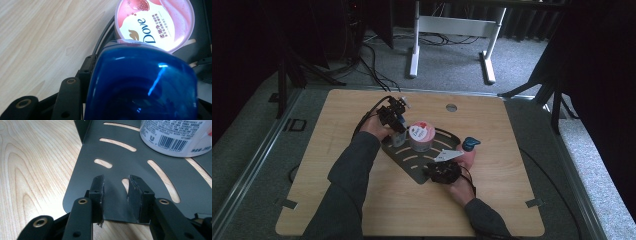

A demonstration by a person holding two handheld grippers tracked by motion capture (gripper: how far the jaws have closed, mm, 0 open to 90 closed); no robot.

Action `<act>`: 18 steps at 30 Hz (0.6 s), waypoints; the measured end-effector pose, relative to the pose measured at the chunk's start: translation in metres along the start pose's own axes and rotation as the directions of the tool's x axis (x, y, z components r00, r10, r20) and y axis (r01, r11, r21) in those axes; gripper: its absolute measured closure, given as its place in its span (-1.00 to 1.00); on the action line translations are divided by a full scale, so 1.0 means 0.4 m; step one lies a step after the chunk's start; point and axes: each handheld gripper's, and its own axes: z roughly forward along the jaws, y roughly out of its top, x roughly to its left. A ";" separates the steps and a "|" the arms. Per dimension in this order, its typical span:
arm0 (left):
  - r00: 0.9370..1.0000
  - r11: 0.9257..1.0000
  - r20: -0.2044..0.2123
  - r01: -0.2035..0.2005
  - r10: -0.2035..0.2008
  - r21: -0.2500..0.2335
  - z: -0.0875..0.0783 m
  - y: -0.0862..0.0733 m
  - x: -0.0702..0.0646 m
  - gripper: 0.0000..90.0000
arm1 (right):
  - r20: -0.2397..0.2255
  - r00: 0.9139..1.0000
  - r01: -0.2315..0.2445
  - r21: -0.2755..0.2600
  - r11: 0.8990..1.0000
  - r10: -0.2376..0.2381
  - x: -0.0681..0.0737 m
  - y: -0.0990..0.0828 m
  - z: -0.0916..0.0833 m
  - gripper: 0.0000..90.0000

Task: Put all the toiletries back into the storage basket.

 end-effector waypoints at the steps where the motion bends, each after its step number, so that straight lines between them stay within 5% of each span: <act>1: 1.000 1.000 0.005 0.004 -0.004 -0.002 0.001 0.003 0.000 0.23 | 0.000 1.000 0.001 0.000 1.000 -0.001 0.000 0.000 0.000 0.46; 18: 1.000 0.999 0.014 0.023 -0.023 -0.031 0.018 0.027 0.014 0.23 | -0.001 1.000 -0.001 -0.002 1.000 0.001 0.000 0.000 0.001 0.46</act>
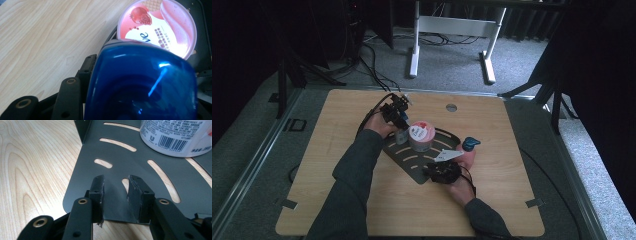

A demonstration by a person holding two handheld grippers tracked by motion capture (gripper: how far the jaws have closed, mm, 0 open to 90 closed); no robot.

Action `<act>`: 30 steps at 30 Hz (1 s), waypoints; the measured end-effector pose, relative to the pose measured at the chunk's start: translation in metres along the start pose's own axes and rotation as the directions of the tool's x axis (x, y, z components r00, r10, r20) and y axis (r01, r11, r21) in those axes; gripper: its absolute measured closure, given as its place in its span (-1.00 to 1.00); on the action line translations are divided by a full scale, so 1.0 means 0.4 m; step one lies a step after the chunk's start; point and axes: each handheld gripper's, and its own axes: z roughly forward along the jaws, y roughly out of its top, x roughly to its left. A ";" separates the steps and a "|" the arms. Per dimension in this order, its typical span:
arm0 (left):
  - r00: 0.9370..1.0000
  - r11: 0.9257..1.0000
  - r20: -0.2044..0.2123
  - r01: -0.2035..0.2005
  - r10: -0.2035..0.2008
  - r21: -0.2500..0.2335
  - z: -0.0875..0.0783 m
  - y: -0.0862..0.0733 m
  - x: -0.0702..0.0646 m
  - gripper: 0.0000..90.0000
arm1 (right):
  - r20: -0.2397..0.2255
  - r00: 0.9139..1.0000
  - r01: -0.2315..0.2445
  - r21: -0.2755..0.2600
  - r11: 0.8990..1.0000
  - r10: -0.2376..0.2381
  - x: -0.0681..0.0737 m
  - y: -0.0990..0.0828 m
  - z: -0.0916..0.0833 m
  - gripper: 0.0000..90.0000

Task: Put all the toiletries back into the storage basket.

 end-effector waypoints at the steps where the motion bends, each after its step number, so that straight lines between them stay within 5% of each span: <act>1: 1.000 1.000 0.000 0.000 0.000 0.000 0.000 0.000 0.000 0.23 | 0.000 1.000 0.000 0.000 1.000 0.000 0.000 0.000 0.000 0.46; 30: 0.998 0.996 0.004 0.058 -0.058 -0.061 0.019 0.011 0.016 0.20 | 0.000 1.000 0.002 0.000 1.000 -0.002 0.000 0.000 0.000 0.46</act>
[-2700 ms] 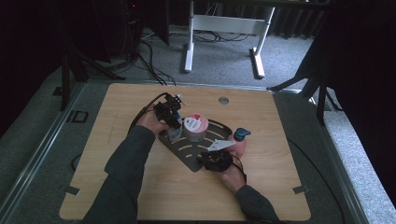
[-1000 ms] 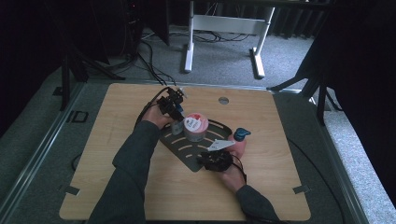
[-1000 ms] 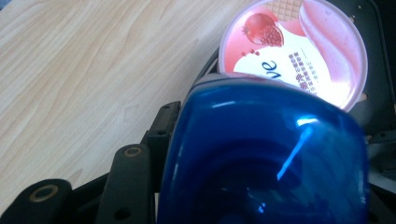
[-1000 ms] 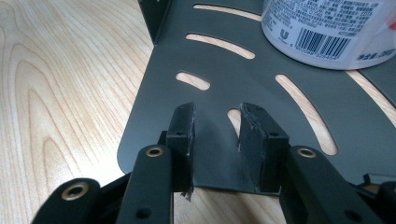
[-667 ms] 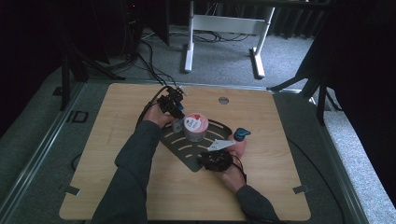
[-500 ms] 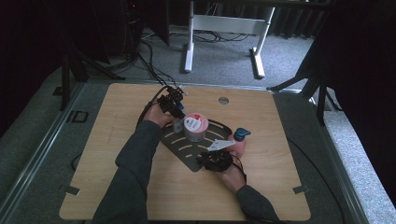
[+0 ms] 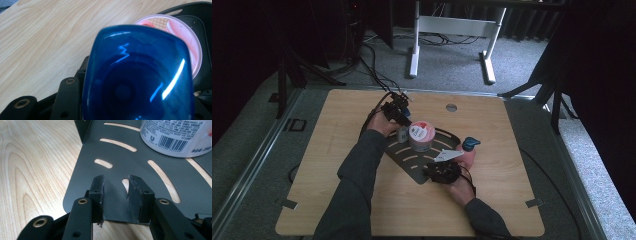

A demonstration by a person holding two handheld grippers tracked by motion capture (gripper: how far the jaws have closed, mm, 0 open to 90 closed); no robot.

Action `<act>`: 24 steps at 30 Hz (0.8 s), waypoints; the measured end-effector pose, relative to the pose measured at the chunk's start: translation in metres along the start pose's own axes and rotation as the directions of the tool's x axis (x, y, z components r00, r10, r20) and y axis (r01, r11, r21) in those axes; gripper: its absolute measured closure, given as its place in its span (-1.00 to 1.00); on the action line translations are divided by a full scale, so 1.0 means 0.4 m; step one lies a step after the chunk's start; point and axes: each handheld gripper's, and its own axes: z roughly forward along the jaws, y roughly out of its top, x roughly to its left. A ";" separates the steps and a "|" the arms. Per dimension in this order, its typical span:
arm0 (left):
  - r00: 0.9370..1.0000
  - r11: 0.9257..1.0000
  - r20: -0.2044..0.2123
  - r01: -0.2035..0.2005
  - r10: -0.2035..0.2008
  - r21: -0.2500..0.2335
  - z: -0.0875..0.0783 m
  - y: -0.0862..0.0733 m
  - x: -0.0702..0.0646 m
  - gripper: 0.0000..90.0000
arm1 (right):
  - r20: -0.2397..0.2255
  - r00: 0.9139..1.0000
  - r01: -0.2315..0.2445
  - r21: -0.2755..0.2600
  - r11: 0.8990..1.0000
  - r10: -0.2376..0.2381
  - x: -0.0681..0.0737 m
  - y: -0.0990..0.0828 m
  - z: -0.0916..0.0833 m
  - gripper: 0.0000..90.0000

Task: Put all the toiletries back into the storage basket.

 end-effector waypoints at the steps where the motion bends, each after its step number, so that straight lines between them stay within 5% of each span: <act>1: 1.000 1.000 -0.001 0.002 -0.002 0.000 0.001 0.000 -0.001 0.20 | 0.000 1.000 0.000 0.000 1.000 0.000 0.000 0.000 0.000 0.46; 11: 1.000 1.000 -0.011 -0.004 0.004 0.012 -0.004 -0.009 -0.001 -0.15 | -0.001 1.000 0.000 0.001 1.000 0.000 0.000 0.000 0.000 0.45; 24: 1.000 1.000 -0.023 -0.007 0.006 -0.020 -0.059 -0.047 -0.006 -0.06 | -0.004 1.000 0.001 0.003 1.000 -0.001 0.001 0.000 0.000 0.43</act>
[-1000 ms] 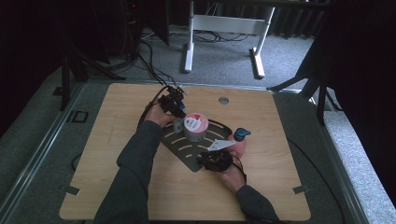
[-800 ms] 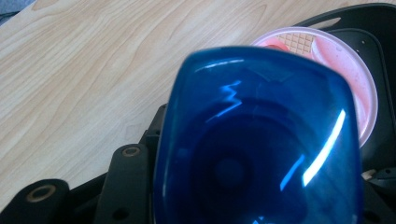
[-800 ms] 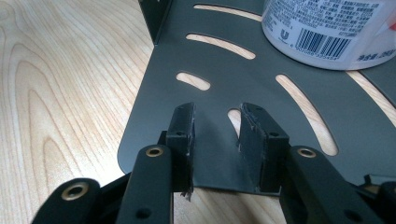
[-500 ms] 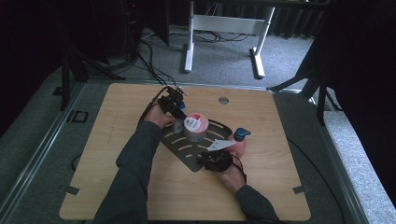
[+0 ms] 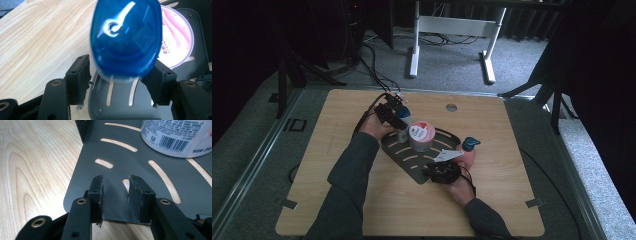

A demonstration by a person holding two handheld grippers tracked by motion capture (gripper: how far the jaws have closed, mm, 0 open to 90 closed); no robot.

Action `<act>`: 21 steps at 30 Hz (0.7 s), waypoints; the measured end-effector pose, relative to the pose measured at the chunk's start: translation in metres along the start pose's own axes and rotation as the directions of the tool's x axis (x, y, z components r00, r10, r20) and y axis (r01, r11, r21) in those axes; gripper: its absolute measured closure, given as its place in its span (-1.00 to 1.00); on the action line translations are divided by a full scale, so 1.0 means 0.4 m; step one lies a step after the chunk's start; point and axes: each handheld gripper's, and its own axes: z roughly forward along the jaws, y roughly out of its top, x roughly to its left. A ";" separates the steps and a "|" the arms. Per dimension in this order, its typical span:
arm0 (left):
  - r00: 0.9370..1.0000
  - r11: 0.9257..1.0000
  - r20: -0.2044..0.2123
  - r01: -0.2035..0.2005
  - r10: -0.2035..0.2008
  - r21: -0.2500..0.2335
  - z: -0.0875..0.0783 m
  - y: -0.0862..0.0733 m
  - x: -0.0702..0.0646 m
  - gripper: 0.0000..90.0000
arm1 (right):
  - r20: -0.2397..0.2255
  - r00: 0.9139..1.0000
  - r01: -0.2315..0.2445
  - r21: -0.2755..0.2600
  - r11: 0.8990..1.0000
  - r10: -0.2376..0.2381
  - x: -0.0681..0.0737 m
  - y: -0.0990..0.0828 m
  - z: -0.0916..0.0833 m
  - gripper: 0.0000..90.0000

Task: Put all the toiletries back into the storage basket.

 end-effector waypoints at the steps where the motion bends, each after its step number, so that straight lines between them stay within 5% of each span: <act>1: 1.000 1.000 0.002 0.005 -0.005 -0.007 -0.004 -0.004 0.000 -0.06 | 0.000 1.000 0.000 0.000 1.000 0.000 0.000 0.000 0.000 0.43; 11: 0.998 0.999 -0.044 -0.041 0.040 -0.014 -0.049 -0.027 -0.035 0.12 | 0.000 1.000 0.001 -0.001 1.000 -0.001 0.000 0.000 0.000 0.43; 21: 0.999 0.999 -0.043 -0.015 0.013 -0.039 -0.066 -0.066 -0.037 0.21 | 0.000 1.000 0.001 -0.002 1.000 -0.001 0.000 0.000 0.000 0.43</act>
